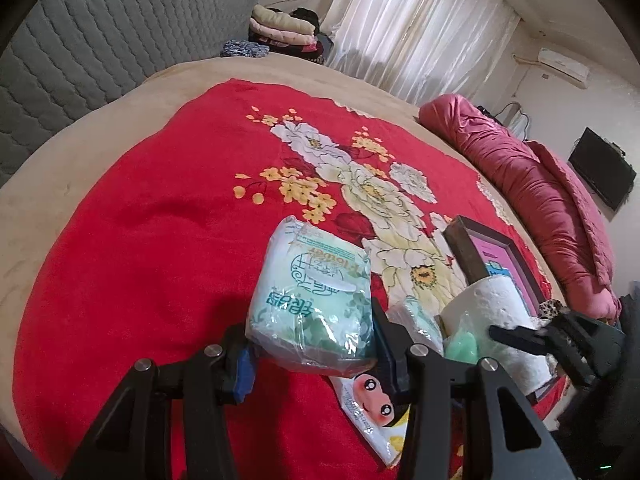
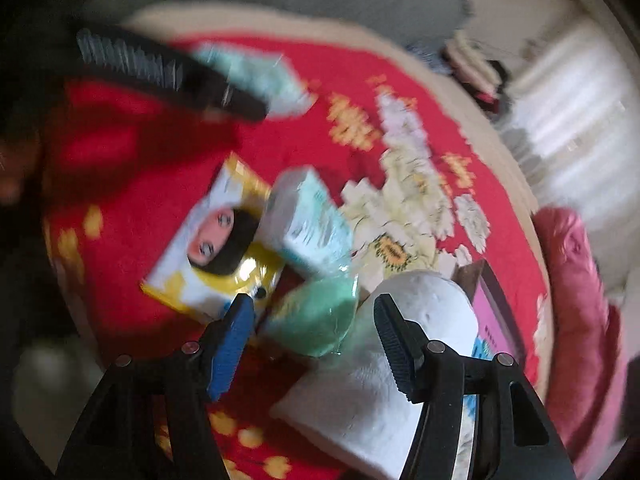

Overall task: Organize soft objects
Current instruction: 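Grasp the bagged green sponge with the right gripper while the left grasps the wrapped tissue pack, then carry the sponge over the tray and open the right gripper while the left carries the tissue pack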

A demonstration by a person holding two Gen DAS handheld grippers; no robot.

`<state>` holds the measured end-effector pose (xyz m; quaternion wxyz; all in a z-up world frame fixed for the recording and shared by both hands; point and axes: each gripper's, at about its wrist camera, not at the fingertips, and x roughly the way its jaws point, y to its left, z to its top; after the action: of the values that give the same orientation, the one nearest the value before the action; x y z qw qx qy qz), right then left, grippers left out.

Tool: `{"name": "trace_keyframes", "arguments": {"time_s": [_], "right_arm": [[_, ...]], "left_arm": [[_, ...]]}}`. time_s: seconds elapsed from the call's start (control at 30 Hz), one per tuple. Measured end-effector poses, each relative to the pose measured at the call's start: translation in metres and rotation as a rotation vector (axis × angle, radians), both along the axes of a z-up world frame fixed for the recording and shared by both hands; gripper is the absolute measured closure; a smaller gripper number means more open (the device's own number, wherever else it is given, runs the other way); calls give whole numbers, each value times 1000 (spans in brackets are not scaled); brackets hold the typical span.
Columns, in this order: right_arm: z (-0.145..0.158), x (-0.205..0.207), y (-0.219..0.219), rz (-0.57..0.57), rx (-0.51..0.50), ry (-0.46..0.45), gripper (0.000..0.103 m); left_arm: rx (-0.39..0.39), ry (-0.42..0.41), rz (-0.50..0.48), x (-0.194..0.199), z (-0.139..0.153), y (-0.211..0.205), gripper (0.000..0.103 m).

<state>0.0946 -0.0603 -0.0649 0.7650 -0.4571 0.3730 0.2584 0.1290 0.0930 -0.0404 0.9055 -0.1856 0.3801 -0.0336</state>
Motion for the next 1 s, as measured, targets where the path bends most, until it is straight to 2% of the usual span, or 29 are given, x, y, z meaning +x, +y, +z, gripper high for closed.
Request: {"name": "trace_keyframes", "arguments": {"time_s": [0.1,0.13,0.2,0.33,0.43,0.6,0.77,1.0], "right_arm": [[-12,9,3,16,-34,42,41],[-16,12,4,8,-35,50,56],[-18,19,4,-18,-23,63,58],[-3,24,-4,-54,96,58,60],[25,24,-19,-103,235,43,60],[70,20,-46,-175,402,2,60],[107,13,-94,-288,559,-51,60],[127,16,-174,-484,682,-114,60]], "left_arm": [[-3,-6,-13,0,1,-2,55],[-3,-6,-17,0,1,-2,55],[-6,-6,-22,0,1,-3,55],[-2,-13,-28,-2,3,-3,55],[-3,-25,-30,-5,8,-5,55],[8,-58,-47,-14,26,-20,55],[26,-88,-95,-22,48,-52,55],[75,-110,-211,-24,69,-121,55]]}}
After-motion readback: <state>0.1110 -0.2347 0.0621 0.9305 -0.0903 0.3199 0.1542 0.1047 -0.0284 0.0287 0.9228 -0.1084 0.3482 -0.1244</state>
